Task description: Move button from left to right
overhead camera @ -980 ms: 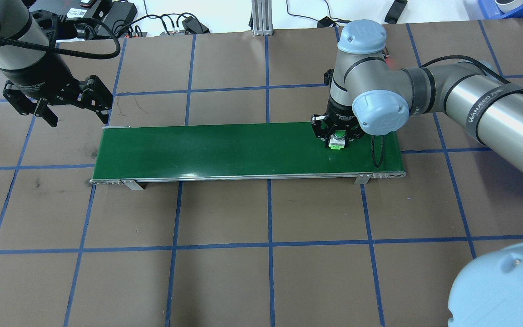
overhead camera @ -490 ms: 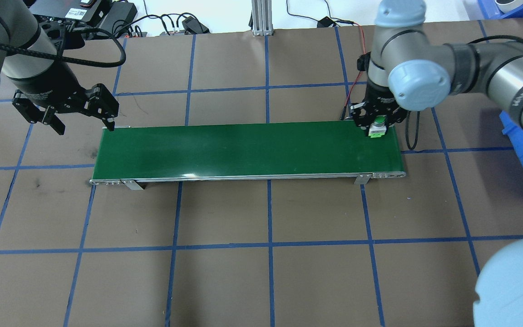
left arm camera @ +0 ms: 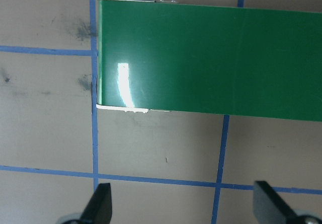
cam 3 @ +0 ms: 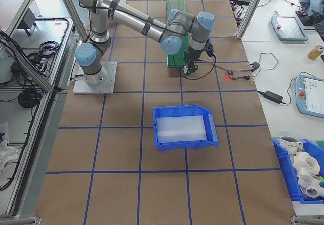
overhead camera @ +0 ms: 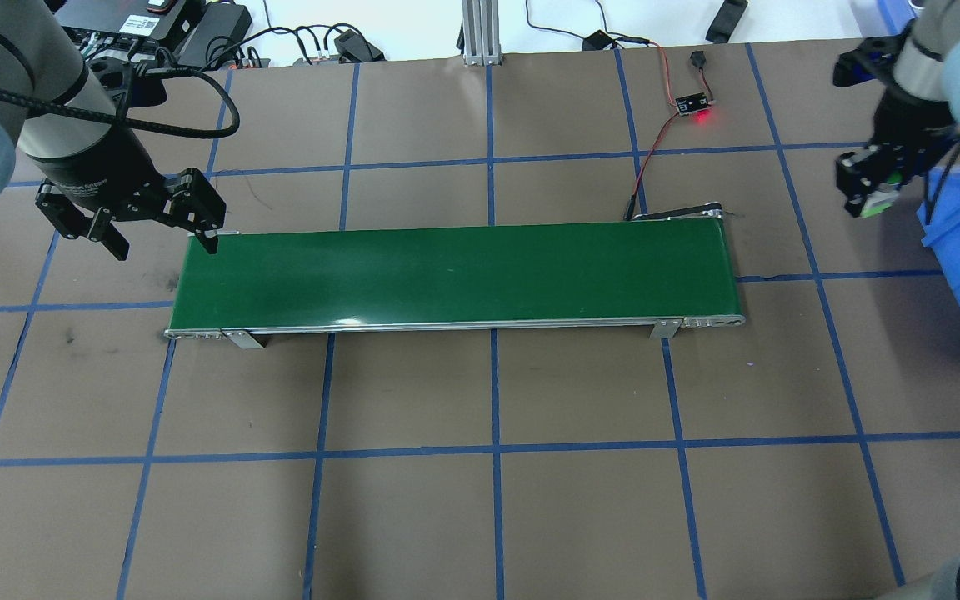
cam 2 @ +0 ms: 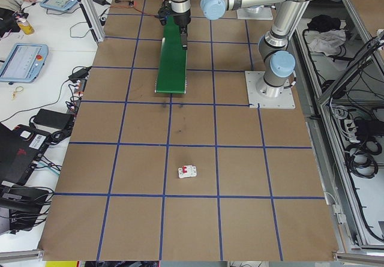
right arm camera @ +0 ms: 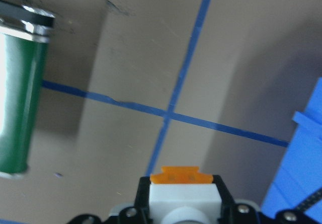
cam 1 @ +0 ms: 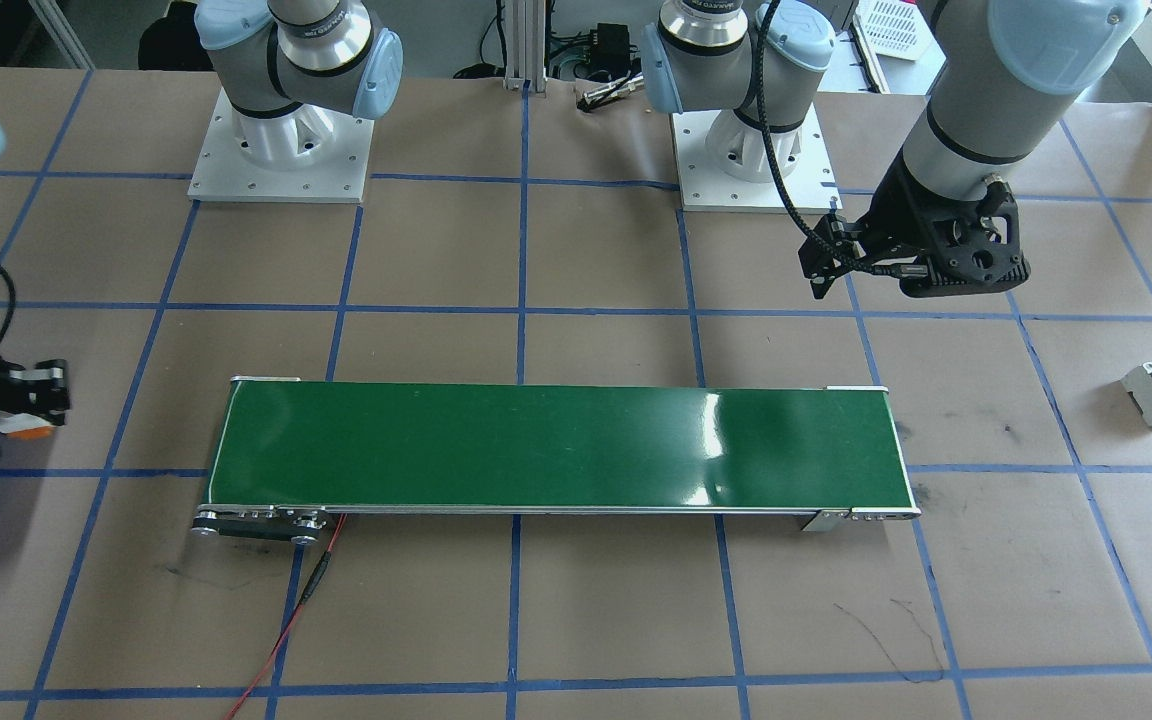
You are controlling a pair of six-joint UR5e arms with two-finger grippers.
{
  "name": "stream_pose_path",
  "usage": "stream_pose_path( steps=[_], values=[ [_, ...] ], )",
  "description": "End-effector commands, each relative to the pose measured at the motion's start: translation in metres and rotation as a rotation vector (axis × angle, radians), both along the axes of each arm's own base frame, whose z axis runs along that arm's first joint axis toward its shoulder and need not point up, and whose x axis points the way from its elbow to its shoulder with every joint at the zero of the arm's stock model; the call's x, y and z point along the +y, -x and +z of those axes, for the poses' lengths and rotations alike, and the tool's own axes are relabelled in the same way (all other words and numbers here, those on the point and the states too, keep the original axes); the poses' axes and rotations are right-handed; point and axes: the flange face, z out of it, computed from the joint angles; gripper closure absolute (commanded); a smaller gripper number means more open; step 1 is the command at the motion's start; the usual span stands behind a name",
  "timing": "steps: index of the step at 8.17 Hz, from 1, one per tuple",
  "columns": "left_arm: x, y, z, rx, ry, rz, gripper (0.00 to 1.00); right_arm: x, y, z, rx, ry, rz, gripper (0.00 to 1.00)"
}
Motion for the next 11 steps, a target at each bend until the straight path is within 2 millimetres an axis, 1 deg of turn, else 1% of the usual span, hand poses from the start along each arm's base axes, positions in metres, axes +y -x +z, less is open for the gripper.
stream_pose_path(
  steps=[1, 2, 3, 4, 6, 7, 8, 9, 10, 11],
  values=[
    [0.005, -0.001, 0.003, -0.011, 0.005, 0.000, 0.00, 0.037, 0.158, 0.023, -0.004, 0.005, 0.284, 0.83],
    [0.006, -0.001, -0.003, -0.008, -0.013, 0.001, 0.00, 0.052, 0.202, 0.026, 0.005, 0.016, 0.369, 0.83],
    [0.006, -0.002, 0.000, -0.019, -0.003, 0.001, 0.00, 0.057, 0.236, 0.014, 0.018, 0.024, 0.424, 0.83],
    [0.005, -0.002, -0.005, -0.017, -0.010, 0.001, 0.00, 0.055, 0.260, -0.003, 0.027, 0.030, 0.528, 0.83],
    [0.003, -0.003, -0.001, -0.018, 0.010, 0.007, 0.00, 0.037, 0.272, -0.056, -0.043, 0.074, 0.756, 0.78],
    [0.003, -0.003, -0.003, -0.019, 0.004, 0.007, 0.00, 0.030, 0.279, -0.082, -0.055, 0.055, 0.871, 0.78],
    [-0.001, -0.003, -0.006, -0.016, 0.004, 0.006, 0.00, 0.028, 0.286, -0.102, -0.069, 0.048, 0.937, 0.78],
    [-0.006, -0.003, -0.010, -0.018, 0.021, 0.009, 0.00, 0.033, 0.293, -0.118, -0.100, 0.049, 0.972, 0.72],
    [-0.004, -0.002, -0.006, -0.019, 0.036, 0.003, 0.00, 0.034, 0.293, -0.124, -0.115, 0.056, 0.982, 0.47],
    [-0.010, -0.004, -0.003, -0.024, 0.070, 0.008, 0.00, 0.036, 0.293, -0.120, -0.110, 0.043, 1.015, 0.35]
  ],
)
